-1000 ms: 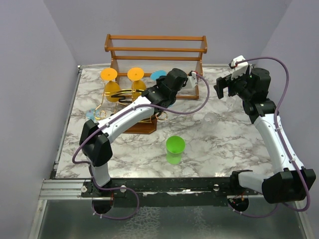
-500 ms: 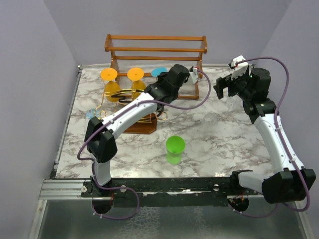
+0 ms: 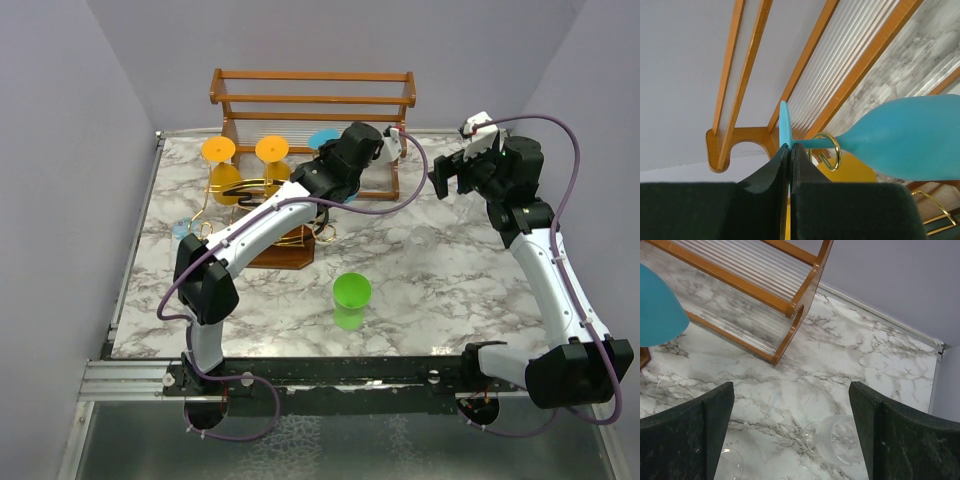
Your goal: Place the wine glass upside down on the wine glass rack
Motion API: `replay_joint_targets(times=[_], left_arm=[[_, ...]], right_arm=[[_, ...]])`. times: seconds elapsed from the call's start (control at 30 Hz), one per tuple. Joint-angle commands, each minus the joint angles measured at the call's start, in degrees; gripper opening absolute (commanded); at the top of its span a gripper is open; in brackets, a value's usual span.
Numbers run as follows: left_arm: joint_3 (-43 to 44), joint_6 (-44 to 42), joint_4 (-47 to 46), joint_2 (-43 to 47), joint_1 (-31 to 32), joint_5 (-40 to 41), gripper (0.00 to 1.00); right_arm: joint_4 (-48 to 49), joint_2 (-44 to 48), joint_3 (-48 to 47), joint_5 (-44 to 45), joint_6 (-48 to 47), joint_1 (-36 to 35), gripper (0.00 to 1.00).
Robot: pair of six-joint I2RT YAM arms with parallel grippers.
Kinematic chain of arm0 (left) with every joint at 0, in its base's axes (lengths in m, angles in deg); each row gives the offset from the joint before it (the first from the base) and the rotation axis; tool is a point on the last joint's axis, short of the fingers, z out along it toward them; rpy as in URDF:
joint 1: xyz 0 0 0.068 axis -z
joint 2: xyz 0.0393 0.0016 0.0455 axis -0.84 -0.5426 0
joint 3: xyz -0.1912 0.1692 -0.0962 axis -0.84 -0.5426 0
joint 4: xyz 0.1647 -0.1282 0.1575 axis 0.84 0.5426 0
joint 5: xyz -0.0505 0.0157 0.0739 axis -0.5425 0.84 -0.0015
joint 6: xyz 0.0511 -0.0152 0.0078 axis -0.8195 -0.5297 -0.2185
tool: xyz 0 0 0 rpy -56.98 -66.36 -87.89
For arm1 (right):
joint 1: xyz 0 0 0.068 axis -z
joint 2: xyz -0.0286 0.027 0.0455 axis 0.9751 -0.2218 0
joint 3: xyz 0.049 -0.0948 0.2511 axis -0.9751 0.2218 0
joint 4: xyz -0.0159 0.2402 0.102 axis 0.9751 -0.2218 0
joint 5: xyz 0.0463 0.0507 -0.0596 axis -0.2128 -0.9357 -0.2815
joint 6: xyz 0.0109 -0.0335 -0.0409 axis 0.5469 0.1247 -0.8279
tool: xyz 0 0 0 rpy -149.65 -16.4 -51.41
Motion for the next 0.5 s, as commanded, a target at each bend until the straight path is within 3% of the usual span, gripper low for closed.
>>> replay_joint_targets(times=[0.0,0.47], left_arm=[[1.5,2.0,2.6,-0.1,0.4,-2.6,0.00],[0.2,4.2,5.7,0.6,1.8,-4.4,0.00]], right_arm=[[0.4,0.9,0.3,-1.5,-0.5,0.3,0.96],[0.4,1.3,0.4,-1.7,-0.6,0.4,0.96]])
